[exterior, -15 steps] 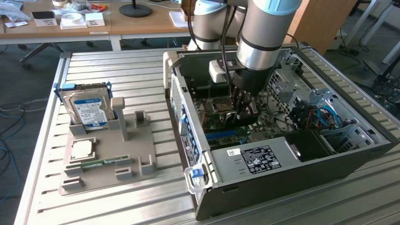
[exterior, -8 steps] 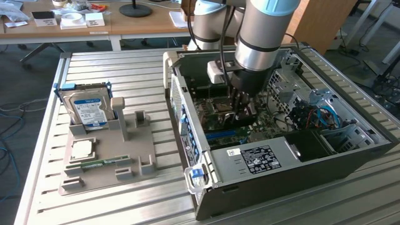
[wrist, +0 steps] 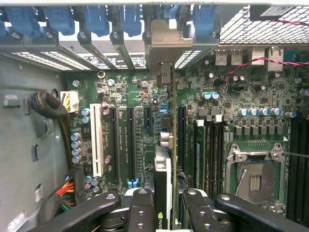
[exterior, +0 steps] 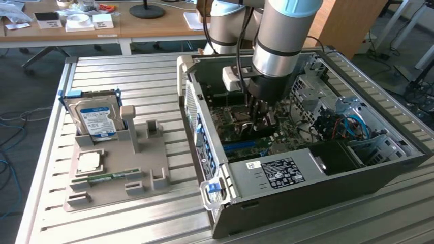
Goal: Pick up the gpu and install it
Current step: 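Insert the gpu into the slot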
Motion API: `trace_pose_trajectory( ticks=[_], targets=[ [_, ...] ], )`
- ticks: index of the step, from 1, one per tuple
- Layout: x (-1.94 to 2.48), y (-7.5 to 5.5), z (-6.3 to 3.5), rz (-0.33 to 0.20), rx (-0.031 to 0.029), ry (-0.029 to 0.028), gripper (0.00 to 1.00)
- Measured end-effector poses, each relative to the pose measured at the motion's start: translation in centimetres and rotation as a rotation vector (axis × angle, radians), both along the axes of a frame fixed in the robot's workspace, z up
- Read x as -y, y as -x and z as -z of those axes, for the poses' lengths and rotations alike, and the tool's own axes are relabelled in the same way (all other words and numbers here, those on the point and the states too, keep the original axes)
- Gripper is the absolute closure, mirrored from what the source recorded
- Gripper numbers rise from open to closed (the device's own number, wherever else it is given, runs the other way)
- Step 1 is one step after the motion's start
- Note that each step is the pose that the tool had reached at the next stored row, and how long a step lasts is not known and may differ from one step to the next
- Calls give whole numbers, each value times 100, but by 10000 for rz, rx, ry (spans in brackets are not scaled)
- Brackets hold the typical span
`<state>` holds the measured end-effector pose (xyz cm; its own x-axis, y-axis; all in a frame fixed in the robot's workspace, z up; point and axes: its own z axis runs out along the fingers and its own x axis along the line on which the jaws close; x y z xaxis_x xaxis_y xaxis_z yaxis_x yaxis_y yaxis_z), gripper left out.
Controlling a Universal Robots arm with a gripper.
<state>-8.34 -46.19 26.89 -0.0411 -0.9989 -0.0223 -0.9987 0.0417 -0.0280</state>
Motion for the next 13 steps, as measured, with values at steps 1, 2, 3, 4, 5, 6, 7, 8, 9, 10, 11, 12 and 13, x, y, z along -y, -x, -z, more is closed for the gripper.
trace_pose_trajectory(
  ticks=[1, 2, 3, 4, 5, 6, 7, 8, 9, 10, 11, 12, 13],
  targets=[
    [0, 0, 0, -1, 0, 0, 73],
    [0, 3, 0, 0, 0, 0, 73],
    [0, 8, 1, 2, 0, 0, 73],
    [-1, 14, 2, 1, 0, 1, 73],
    [-2, 19, 2, 0, -1, 2, 73],
    [-3, 23, 2, 0, -1, 2, 73],
    [-5, 27, 3, 1, 0, 0, 73],
    [-6, 30, 4, 1, 0, -1, 73],
    [-7, 32, 4, 0, 0, 0, 73],
    [-7, 34, 4, 0, 0, 0, 73],
    [-8, 37, 4, 0, 0, 0, 73],
    [-9, 40, 4, 0, 0, 0, 73],
    [-9, 44, 4, 1, 0, 0, 73]
  ],
)
